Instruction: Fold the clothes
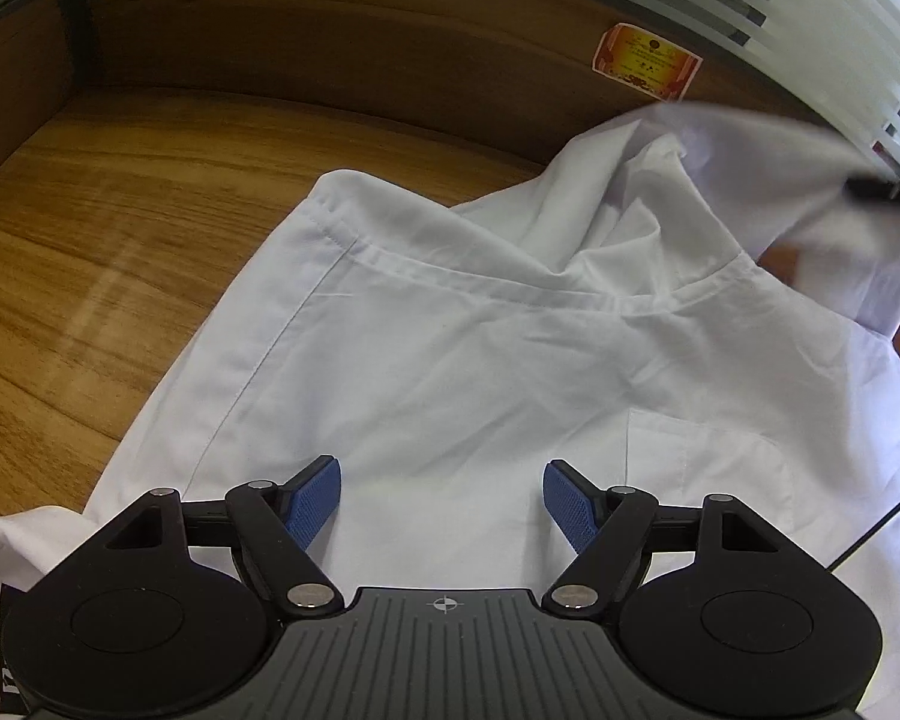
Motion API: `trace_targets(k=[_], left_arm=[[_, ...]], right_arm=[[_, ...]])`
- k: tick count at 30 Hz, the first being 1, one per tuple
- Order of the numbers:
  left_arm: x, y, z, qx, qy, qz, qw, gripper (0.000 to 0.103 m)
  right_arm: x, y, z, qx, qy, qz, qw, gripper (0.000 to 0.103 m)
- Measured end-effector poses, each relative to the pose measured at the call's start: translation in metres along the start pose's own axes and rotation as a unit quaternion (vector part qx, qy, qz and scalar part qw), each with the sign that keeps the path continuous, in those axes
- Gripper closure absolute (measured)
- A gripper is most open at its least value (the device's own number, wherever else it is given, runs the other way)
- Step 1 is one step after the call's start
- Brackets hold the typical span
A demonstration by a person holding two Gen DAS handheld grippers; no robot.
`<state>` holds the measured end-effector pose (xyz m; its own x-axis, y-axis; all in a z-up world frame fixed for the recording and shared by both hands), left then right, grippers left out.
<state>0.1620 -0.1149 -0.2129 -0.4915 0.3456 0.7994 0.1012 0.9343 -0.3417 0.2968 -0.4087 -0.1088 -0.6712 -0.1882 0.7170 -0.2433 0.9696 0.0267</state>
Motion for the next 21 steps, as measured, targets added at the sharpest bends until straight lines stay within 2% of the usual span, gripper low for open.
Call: trace_targets(k=[3,6,10,13,15,17,19,21], left_arm=[[-0.001,-0.003,0.002,-0.014,0.001,-0.008,0.9999,0.026],[-0.001,-0.005,0.004,-0.022,0.001,-0.011,0.9997,0.026],[0.002,-0.001,0.003,-0.004,-0.005,-0.001,1.0,0.025],[0.01,0.011,0.001,0.043,-0.012,0.029,0.9986,0.026],[0.033,0.021,0.0,0.1,-0.044,0.075,0.9912,0.026],[0.057,0.029,0.0,0.151,-0.072,0.117,0.9789,0.026],[0.081,0.033,0.002,0.196,-0.096,0.155,0.9634,0.017],[0.105,0.038,0.004,0.241,-0.12,0.192,0.9437,0.013]], right_arm=[[0.052,0.006,-0.027,0.019,-0.074,0.014,0.997,0.096],[0.104,0.006,-0.049,0.011,-0.121,0.011,0.992,0.096],[0.169,0.008,-0.045,0.005,-0.143,0.005,0.99,0.096],[0.209,0.016,-0.025,-0.004,-0.135,-0.008,0.991,0.096],[0.235,0.022,-0.004,-0.005,-0.126,-0.018,0.992,0.096],[0.259,0.025,0.021,-0.001,-0.116,-0.027,0.993,0.096],[0.279,0.032,0.049,0.006,-0.099,-0.038,0.994,0.096],[0.291,0.043,0.08,0.017,-0.088,-0.049,0.995,0.096]])
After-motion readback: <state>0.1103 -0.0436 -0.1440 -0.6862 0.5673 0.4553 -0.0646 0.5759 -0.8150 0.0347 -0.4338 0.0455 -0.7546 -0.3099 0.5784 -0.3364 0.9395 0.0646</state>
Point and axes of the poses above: each gripper's, at about its wrist camera, not at the fingertips, and x roughly against the way its jaws point, y to its left, z to its underside, the point moved 3 cm from there along -x, roughly the way its jaws point, and after that the axes turned 13 degrees about z, right-handed, at the moved point
